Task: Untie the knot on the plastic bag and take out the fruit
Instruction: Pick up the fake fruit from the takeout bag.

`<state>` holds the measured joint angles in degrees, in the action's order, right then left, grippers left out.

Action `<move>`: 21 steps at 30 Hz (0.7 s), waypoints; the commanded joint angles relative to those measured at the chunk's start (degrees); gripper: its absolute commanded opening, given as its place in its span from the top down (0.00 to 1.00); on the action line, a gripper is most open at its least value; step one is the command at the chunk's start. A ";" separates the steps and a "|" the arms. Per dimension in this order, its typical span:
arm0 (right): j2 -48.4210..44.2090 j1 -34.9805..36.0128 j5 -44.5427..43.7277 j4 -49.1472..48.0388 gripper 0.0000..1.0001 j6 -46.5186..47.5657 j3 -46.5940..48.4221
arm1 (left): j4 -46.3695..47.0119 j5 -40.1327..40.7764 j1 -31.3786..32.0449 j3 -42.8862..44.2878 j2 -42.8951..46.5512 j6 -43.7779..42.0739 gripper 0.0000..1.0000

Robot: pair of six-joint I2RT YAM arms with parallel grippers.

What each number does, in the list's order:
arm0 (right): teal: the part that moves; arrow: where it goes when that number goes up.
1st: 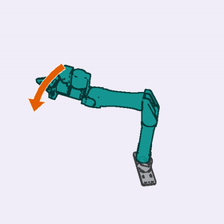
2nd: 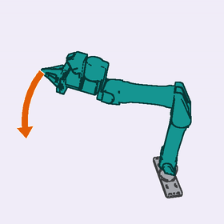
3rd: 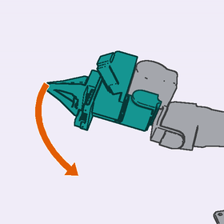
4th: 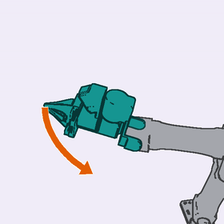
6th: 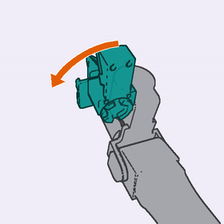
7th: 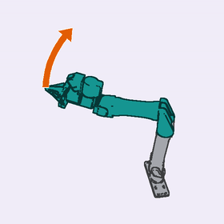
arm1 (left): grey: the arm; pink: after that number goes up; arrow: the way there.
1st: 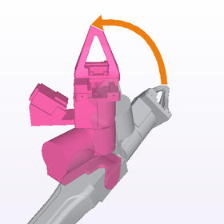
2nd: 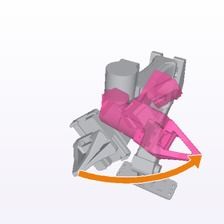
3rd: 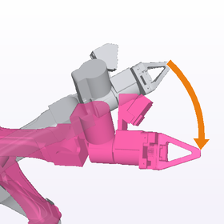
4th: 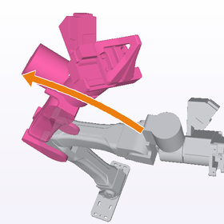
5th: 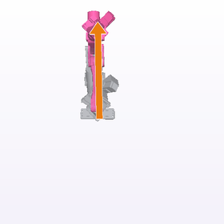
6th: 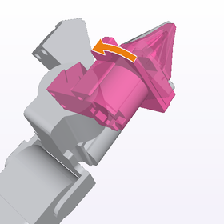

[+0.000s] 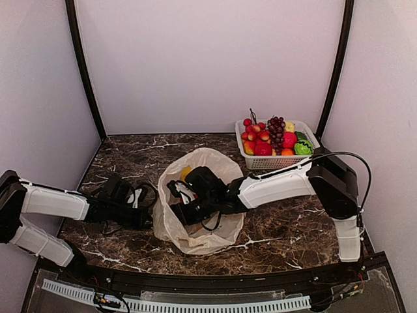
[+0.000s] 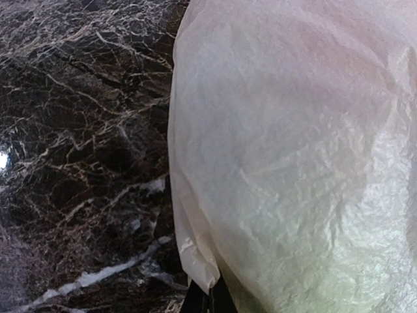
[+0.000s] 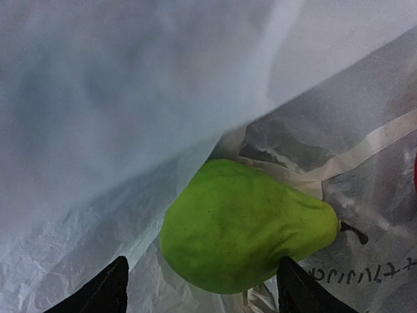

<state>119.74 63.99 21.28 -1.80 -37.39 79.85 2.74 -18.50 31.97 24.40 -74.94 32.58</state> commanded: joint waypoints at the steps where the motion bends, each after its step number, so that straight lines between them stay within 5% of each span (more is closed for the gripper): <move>1: 3.10 0.84 2.02 -1.75 0.23 -0.32 2.61 | 2.68 -2.41 -0.33 0.73 -1.08 -0.03 0.99; 15: 8.34 0.86 3.59 -1.01 0.14 0.07 7.76 | 6.11 -4.08 -0.25 0.05 -1.56 2.03 0.99; 21: 6.61 0.76 1.57 -1.61 0.35 -0.34 6.10 | 6.02 -3.56 -0.24 -0.66 -0.97 2.15 0.99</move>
<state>127.02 64.51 23.73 -1.78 -37.87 86.26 8.14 -21.89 31.97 24.40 -76.60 34.37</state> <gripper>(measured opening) 0.704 0.009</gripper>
